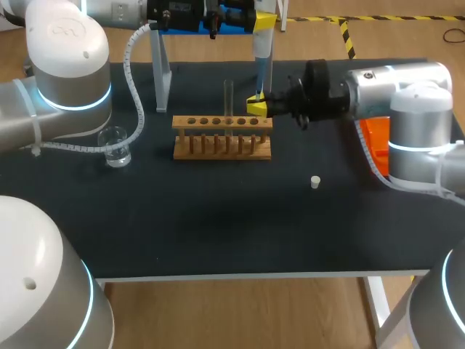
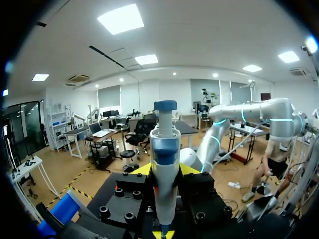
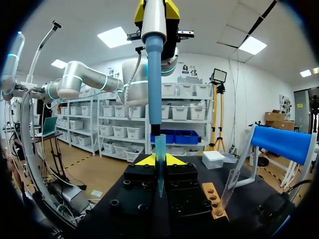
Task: Invert the test tube, pick up the pipette, mount the tip to pipette, aspirate from beaker and dispense into the tube, eject the tip, return the pipette, and cap with the stopper.
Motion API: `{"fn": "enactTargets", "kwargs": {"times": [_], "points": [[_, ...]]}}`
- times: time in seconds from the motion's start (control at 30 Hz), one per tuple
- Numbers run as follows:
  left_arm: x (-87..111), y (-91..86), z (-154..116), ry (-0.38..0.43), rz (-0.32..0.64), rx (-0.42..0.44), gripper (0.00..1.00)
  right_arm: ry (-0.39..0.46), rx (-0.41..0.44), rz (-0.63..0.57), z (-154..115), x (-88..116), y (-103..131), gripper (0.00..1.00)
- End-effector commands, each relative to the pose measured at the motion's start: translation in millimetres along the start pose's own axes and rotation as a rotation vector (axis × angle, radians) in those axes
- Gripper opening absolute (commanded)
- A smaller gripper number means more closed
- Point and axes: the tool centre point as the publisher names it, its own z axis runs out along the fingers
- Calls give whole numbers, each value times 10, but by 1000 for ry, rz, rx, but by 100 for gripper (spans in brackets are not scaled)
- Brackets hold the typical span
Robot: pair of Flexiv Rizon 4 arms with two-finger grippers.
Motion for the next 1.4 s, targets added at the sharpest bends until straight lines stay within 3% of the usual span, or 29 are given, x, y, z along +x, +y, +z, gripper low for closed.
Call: {"fn": "enactTargets", "kwargs": {"times": [0.03,1.4], "points": [[4,16,-3,-1,0,0,0,-1,3,1,-18,11,24,0],[4,16,-3,-1,0,0,0,25,-9,-8,70,74,48,0]]}}
